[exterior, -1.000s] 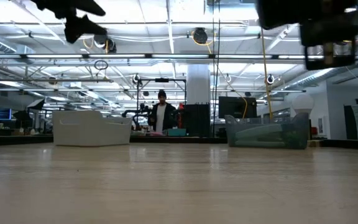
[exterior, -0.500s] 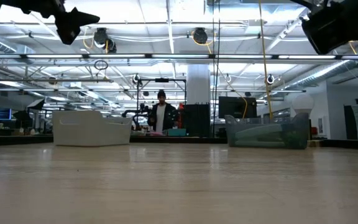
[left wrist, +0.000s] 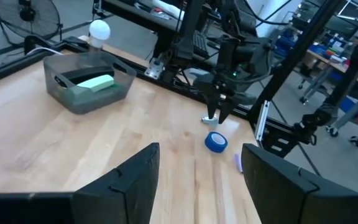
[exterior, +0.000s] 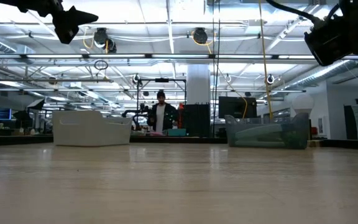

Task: Pick and place Stapler, Stapler remover, tape
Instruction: Put the blue tape into the gray bin

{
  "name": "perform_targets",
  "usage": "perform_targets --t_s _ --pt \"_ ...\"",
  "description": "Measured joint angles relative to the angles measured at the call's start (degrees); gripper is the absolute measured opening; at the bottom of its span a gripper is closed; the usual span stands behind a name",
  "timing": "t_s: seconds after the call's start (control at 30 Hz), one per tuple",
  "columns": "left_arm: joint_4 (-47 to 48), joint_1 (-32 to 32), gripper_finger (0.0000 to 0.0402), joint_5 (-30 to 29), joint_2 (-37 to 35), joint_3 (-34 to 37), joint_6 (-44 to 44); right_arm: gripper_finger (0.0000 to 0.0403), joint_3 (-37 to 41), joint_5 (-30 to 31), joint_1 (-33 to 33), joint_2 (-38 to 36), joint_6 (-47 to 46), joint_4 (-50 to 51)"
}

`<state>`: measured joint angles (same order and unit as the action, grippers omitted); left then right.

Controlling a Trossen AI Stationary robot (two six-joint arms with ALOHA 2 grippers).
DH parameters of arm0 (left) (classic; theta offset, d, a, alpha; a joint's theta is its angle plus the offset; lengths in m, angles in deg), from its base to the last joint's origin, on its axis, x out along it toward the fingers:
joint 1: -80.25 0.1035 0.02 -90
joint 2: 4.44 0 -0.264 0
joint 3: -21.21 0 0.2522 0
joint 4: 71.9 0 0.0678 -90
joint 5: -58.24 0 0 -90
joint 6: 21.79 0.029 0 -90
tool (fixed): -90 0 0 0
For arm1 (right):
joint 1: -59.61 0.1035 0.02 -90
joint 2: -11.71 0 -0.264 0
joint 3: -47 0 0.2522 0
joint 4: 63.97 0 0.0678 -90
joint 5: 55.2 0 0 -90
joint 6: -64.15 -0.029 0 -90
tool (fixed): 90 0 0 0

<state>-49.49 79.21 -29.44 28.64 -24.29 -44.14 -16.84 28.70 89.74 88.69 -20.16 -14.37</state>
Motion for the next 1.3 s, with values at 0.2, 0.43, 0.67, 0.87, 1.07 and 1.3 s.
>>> perform_targets --t_s 0.2,0.43,0.67,0.87,1.07,1.3 --pt "0.02 -0.52 0.0225 -0.94 0.00 0.00 0.80 0.0160 0.00 -0.42 0.00 2.90 1.29 -0.44" --pt "0.06 -0.52 0.0225 -0.94 0.00 0.00 0.83 0.0161 0.00 -3.22 0.00 6.39 3.16 -1.98" --pt "0.13 -0.52 0.0225 -0.94 0.00 0.00 0.96 0.0162 0.00 -2.99 0.00 9.88 5.70 -3.03" --pt "0.11 -0.52 0.0225 -0.96 0.00 0.00 0.99 0.0160 1.07 -2.56 -0.02 11.18 5.94 -4.87" --pt "0.15 -0.52 0.0225 -0.94 0.00 0.00 0.99 0.0161 5.66 -0.18 0.00 10.96 5.64 -12.18" --pt "0.17 -0.50 0.0225 -0.93 0.01 0.00 0.96 0.0162 7.41 -1.25 -0.04 10.44 5.90 -14.71"
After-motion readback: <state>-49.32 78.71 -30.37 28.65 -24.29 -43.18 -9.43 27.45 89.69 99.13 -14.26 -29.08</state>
